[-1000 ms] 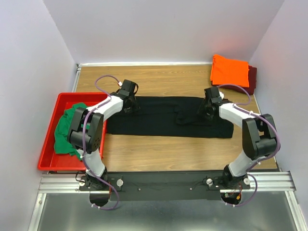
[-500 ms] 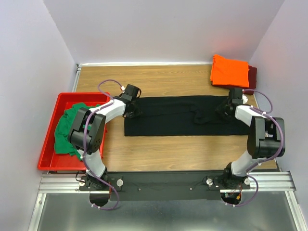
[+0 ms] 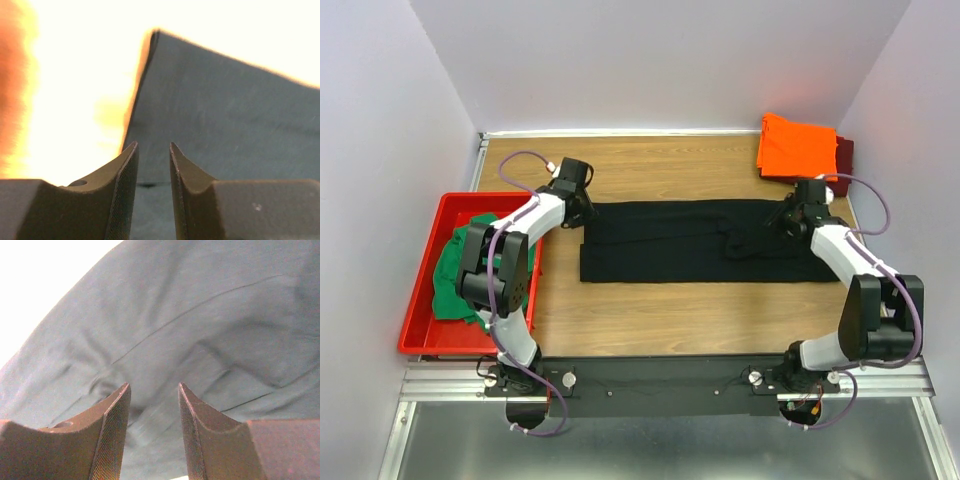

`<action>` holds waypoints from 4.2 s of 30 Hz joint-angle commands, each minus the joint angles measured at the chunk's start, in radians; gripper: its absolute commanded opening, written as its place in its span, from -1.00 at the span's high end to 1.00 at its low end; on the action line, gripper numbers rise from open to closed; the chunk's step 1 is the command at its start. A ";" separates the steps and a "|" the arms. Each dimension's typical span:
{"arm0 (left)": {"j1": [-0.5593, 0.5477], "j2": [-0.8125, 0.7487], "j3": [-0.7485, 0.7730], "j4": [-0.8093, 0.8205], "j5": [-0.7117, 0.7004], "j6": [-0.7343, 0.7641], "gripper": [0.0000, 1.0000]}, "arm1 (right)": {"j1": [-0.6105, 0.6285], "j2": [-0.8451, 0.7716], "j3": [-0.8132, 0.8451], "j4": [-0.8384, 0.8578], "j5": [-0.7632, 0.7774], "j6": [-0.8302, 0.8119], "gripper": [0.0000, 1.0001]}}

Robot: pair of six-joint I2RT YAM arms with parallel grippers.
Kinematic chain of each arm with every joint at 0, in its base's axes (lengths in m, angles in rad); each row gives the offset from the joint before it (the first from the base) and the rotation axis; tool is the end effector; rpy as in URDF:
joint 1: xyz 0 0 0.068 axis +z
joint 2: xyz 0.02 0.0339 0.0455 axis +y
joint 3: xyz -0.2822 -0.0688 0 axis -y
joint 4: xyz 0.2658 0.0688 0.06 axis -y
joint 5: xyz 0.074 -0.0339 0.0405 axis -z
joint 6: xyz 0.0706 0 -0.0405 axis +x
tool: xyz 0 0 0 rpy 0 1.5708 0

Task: Fold and stack the t-shirts
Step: Fold the tshirt

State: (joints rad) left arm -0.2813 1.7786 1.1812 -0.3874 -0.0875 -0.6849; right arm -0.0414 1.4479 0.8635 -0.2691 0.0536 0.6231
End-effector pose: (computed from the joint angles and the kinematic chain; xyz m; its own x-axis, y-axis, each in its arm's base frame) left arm 0.3971 -0.1083 0.1695 -0.7655 -0.4348 -0.4744 -0.3281 0.8979 -0.2935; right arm 0.3347 -0.0177 0.1881 -0.5668 0.6067 -0.5574 0.5015 0.7908 0.3508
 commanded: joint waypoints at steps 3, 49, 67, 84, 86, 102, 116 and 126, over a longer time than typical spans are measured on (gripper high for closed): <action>0.022 0.094 0.172 -0.033 -0.061 0.012 0.23 | 0.202 0.025 0.094 -0.045 0.026 -0.040 -0.01; 0.064 0.298 0.327 0.028 -0.035 0.021 0.32 | 0.345 0.181 0.143 -0.039 0.064 -0.089 -0.01; 0.077 0.269 0.324 0.041 -0.029 0.030 1.00 | 0.347 0.204 0.100 -0.022 0.150 -0.094 -0.02; 0.079 0.269 0.324 0.051 -0.012 0.047 1.00 | 0.500 0.238 0.209 -0.018 0.180 -0.088 -0.01; 0.079 0.269 0.322 0.053 -0.009 0.047 1.00 | 0.531 0.275 0.229 -0.010 0.190 -0.094 -0.01; 0.079 0.271 0.321 0.051 -0.008 0.058 1.00 | 0.542 0.391 0.273 -0.004 0.376 -0.051 0.01; 0.080 0.278 0.317 0.051 -0.003 0.061 1.00 | 0.476 0.413 0.299 -0.005 0.436 -0.051 0.00; 0.080 0.282 0.317 0.053 -0.001 0.061 1.00 | 0.476 0.428 0.316 -0.005 0.378 -0.028 0.03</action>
State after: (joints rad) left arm -0.2092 2.0815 1.5085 -0.3450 -0.1001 -0.6357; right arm 0.4366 1.8645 1.1606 -0.2787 0.4362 0.5655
